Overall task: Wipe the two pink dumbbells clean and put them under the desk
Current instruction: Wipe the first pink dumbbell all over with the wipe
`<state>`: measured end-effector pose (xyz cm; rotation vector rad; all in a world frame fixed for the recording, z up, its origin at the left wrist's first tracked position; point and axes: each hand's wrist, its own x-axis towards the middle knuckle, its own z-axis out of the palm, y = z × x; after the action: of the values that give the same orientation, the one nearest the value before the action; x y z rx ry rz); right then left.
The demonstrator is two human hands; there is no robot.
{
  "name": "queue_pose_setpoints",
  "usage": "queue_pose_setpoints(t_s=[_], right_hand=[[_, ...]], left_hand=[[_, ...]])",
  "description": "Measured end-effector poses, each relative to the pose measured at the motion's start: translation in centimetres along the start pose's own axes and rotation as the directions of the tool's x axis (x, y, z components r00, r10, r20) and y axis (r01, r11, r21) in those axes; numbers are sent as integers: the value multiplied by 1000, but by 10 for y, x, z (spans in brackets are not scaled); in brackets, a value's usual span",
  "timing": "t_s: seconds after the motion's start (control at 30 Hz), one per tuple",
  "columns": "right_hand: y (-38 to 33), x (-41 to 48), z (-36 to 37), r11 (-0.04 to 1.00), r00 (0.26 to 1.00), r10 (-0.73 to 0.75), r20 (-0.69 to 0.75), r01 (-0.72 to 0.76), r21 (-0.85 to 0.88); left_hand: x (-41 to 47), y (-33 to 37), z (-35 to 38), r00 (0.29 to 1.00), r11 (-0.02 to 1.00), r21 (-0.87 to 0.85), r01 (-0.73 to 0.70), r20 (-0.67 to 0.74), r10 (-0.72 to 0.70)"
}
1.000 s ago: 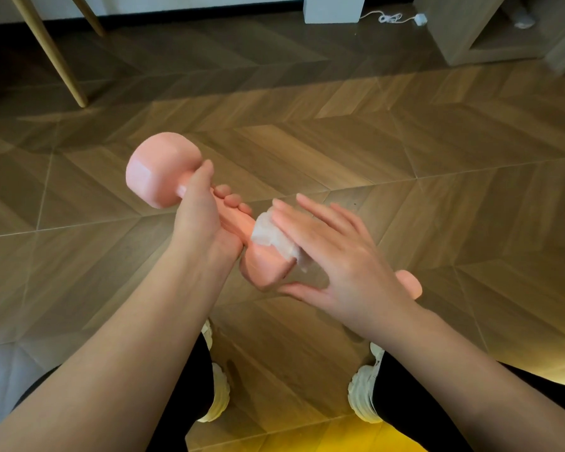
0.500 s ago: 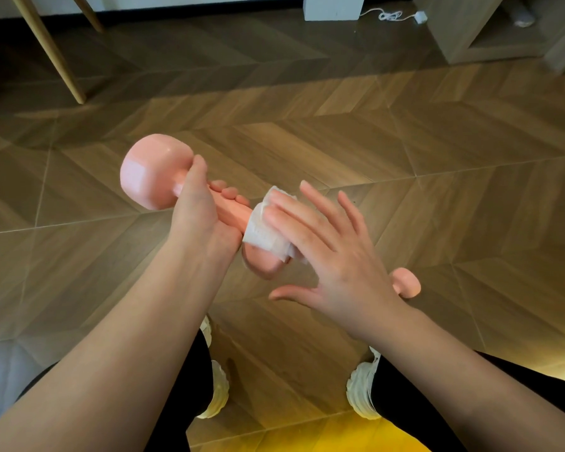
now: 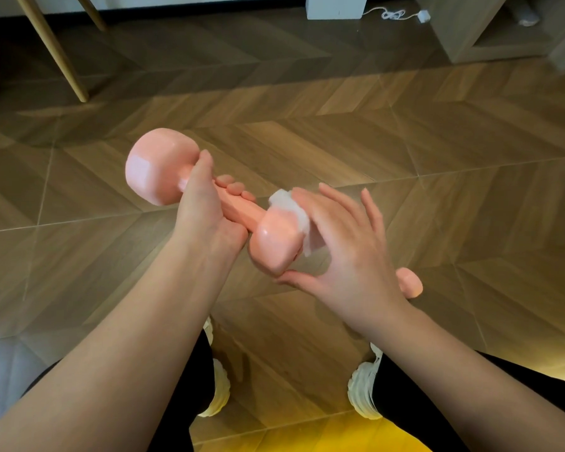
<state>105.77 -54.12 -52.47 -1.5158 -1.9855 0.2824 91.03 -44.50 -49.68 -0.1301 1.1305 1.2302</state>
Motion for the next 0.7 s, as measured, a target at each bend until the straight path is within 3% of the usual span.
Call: queue_pose_setpoints(t_s=[0.07,0.2,0.27,0.37,0.57,0.7], right_hand=[[-1,1,-1,997,1000,29,6,-30,70],[-2,-1,-1,978,976,-208,-71,207,-22],[-1,0,-1,990,990,-137,-31,136,-21],[-1,2,-1,987,990,113,89,-122,104],[-3,-1,2,993,997,-75,-17,76,90],[-4,1,1,988,992,69,107,-82,130]], left_hand=[[1,1,-1,1000,1000,-13,0,11,0],[1,-1,0,999,999,-24,25,27,-25],[0,-2,1,999,1000,-15,19,35,-18],[-1,-2,1,999,1000,-7,-20,39,20],[0,-4,0,998,999,-20,-26,51,27],[0,-5,-1,997,998,-37,-47,66,49]])
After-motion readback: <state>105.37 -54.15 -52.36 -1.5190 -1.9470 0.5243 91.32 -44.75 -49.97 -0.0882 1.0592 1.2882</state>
